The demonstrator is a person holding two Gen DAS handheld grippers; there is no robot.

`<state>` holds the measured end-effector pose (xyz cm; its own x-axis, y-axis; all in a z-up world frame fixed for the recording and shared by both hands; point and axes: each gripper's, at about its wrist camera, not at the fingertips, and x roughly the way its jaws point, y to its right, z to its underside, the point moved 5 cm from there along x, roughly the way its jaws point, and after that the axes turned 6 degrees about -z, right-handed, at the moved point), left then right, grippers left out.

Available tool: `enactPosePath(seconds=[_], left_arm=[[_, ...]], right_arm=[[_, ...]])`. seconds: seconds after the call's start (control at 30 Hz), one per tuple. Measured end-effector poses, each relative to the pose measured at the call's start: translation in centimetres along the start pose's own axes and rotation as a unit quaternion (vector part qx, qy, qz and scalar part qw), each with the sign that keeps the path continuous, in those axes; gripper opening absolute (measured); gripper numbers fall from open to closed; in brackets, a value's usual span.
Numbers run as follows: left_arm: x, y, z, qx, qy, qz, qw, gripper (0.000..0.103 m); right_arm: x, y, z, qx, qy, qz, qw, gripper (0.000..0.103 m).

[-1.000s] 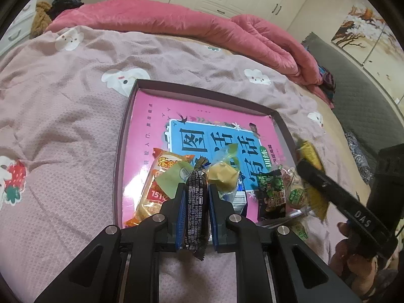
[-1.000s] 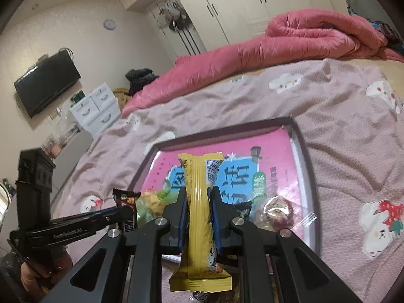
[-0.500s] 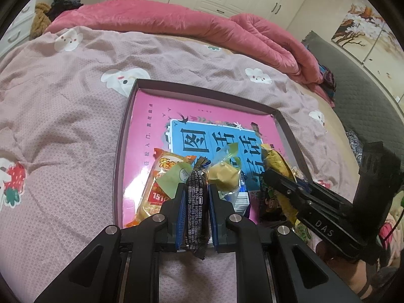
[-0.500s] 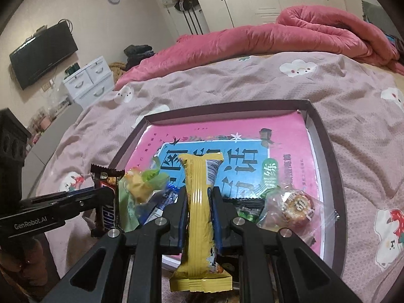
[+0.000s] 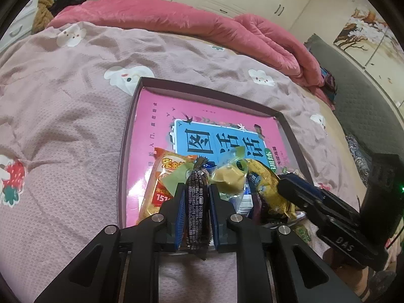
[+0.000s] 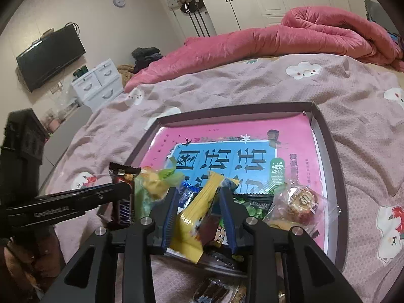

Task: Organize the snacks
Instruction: 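Lower both snacks into the tray and open both tools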

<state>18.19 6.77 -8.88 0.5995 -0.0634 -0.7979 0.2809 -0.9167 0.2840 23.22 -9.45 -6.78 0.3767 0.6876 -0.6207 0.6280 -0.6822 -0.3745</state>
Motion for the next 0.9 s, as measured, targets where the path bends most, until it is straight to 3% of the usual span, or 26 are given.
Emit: enactPosePath(seconds=[0.27,0.43,0.57,0.9], left_arm=[[-0.1,-0.9,-0.4,-0.012,0.005,-0.003,0.9999,0.036],[-0.4,-1.2,-0.5,-0.014,0.01,-0.005,0.9998,0.04],[-0.9,-1.2,-0.7,-0.014,0.019,-0.006,0.9997,0.052],[-3.0,-1.2,-1.0,-0.012,0.042,-0.015,0.9989,0.061]], right_arm=[[-2.2,0.0,-0.1,0.013,0.017,-0.009,1.0,0.035],[-3.0,-0.1,0.1,0.013,0.022,-0.009,1.0,0.035],[-3.7,-0.3,0.1,0.011,0.027,-0.006,1.0,0.035],[-5.8,-0.5,0.2,0.025,0.048,-0.007,0.999,0.048]])
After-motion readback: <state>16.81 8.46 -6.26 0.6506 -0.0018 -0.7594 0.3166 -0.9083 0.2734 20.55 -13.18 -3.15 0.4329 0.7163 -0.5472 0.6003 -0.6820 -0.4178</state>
